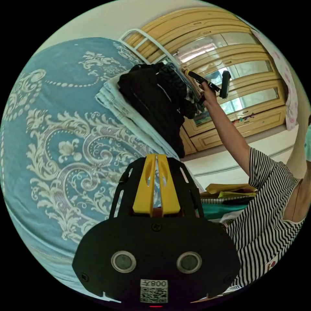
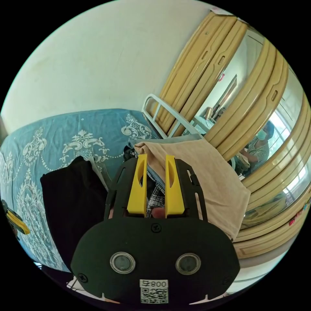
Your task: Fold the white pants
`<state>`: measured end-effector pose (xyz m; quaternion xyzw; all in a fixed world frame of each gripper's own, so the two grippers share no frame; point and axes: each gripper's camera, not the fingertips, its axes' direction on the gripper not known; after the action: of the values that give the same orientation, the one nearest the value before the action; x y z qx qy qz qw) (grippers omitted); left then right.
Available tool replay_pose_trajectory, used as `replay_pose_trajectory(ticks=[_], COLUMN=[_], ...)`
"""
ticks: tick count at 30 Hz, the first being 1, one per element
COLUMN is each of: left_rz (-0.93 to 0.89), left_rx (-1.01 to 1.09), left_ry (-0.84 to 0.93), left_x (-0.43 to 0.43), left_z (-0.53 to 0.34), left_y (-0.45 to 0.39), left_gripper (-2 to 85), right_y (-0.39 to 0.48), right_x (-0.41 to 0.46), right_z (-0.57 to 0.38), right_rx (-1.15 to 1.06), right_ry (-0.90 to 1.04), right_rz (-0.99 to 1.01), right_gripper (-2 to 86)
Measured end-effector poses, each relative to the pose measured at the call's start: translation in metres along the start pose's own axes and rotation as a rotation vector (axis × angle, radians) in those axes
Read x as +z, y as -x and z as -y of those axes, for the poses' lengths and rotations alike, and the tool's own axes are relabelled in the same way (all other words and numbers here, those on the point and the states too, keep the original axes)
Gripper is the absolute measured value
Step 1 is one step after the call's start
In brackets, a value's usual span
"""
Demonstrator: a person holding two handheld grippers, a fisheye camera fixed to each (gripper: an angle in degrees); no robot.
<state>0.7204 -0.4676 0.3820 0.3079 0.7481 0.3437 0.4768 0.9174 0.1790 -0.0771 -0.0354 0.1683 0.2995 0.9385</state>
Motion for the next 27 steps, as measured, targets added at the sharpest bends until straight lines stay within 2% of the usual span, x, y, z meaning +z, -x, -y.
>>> replay_pose_trajectory(ticks=[5,9,13,17,22,27], left_rz=[-0.009,0.026,0.066,0.057,0.025,0.015], left_rx=[-0.091,-0.077,-0.042,-0.031,-0.011,0.058], left_ry=[-0.070,-0.076,-0.082,-0.101,-0.120,-0.198], left_x=[-0.033,-0.051,-0.072,-0.092,-0.111,-0.145], left_z=[0.046,0.080,0.117,0.154,0.205,0.259], left_y=[-0.046,-0.096,-0.166,-0.238,-0.327,-0.439], left_gripper=[0.3,0.2,0.2,0.2,0.3,0.7], right_y=[0.036,0.047,0.018,-0.026,-0.059,-0.062], right_x=[0.009,0.009,0.000,-0.044,-0.127,-0.207], right_z=[-0.019,-0.037,-0.065,-0.107,-0.149,-0.171], right_rx=[-0.087,-0.081,0.156,0.433,0.504,0.467], right_ry=[0.063,0.080,0.082,-0.097,-0.346,-0.552], right_rz=[-0.063,-0.101,0.155,0.402,0.614,0.852], right_gripper=[7.5,4.2,1.7,0.7,0.3,0.2])
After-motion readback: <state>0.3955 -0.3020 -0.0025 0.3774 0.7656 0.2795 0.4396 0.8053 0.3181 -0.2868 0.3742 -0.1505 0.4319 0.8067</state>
